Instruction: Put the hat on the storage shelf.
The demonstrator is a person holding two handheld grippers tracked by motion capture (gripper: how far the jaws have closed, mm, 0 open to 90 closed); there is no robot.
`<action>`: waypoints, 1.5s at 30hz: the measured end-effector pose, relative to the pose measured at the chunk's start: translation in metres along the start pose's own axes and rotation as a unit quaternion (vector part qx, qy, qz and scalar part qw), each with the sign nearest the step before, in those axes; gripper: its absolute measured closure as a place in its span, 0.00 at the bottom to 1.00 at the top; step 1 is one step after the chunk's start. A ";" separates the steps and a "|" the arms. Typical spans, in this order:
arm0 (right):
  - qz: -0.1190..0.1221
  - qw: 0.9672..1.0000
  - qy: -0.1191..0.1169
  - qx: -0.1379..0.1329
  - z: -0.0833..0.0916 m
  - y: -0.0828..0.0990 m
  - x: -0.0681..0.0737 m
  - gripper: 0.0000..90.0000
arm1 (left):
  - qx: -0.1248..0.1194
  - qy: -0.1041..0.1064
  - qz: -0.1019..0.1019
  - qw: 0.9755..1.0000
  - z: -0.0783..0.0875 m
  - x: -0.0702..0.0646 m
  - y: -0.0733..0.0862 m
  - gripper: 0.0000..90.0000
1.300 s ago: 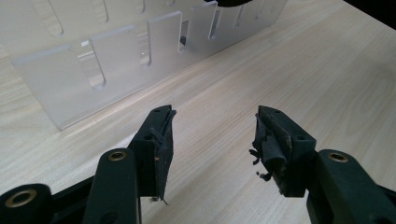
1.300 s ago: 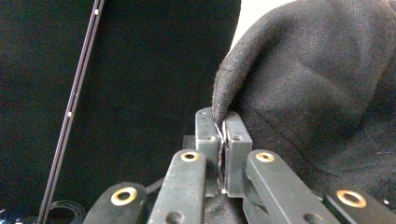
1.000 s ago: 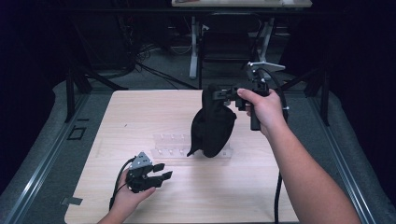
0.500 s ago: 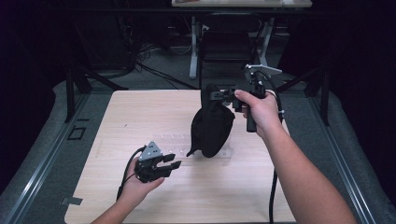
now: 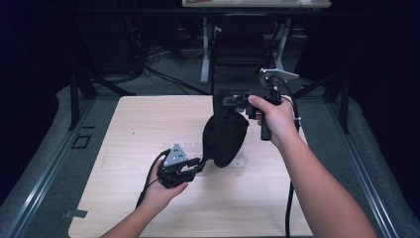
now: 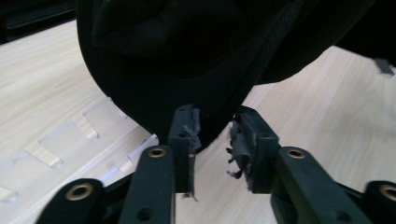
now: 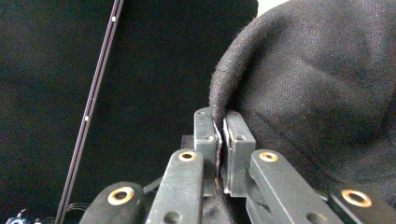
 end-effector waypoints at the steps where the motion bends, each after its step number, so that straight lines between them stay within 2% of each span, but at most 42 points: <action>1: 0.000 1.000 -0.001 -0.001 0.000 0.000 0.000 0.96 | -0.001 0.000 -0.001 1.000 -0.001 0.000 0.000 0.82; 3: 0.002 1.000 -0.002 0.000 0.000 0.000 0.000 0.95 | 0.002 -0.001 -0.006 1.000 -0.002 -0.001 -0.001 0.83; 6: 0.002 1.000 -0.003 0.001 0.000 0.000 0.000 0.94 | 0.003 -0.007 -0.026 1.000 -0.001 -0.003 0.000 0.86; 13: 0.003 1.000 -0.013 0.003 0.002 0.000 0.002 0.83 | 0.001 -0.015 -0.028 0.999 0.000 -0.002 0.000 0.88; 19: 0.004 1.000 -0.014 -0.003 0.007 0.000 0.003 0.78 | -0.001 -0.019 -0.033 0.999 0.000 -0.003 0.000 0.88; 21: 0.008 1.000 -0.016 0.003 0.009 0.001 0.004 0.77 | -0.002 -0.020 -0.033 0.999 0.000 -0.003 0.000 0.89; 32: 0.032 0.999 0.005 -0.005 0.024 0.003 0.006 0.74 | -0.002 -0.024 -0.033 0.999 0.002 -0.003 0.002 0.89; 35: 0.049 0.998 0.019 -0.019 0.030 0.005 0.006 0.74 | 0.001 -0.024 -0.034 0.999 0.003 -0.001 0.002 0.89; 36: 0.062 0.998 0.025 -0.021 0.033 0.006 0.007 0.74 | 0.002 -0.024 -0.034 0.999 0.004 -0.001 0.002 0.89; 38: 0.070 0.997 0.030 -0.019 0.036 0.007 0.007 0.74 | 0.001 -0.026 -0.031 0.999 0.004 0.000 0.004 0.90; 45: 0.078 0.996 0.041 -0.027 0.051 0.010 0.002 0.73 | 0.005 -0.033 -0.033 0.999 0.008 0.002 0.008 0.91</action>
Point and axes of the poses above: each handheld gripper's, and its own axes: z roughly backward along the jaws, y roughly out of its underside, x roughly to its left, the point moved 1 cm from there along -z, roughly forward along the jaws, and after that the axes turned 13 degrees about -x, right-handed, at the moved point
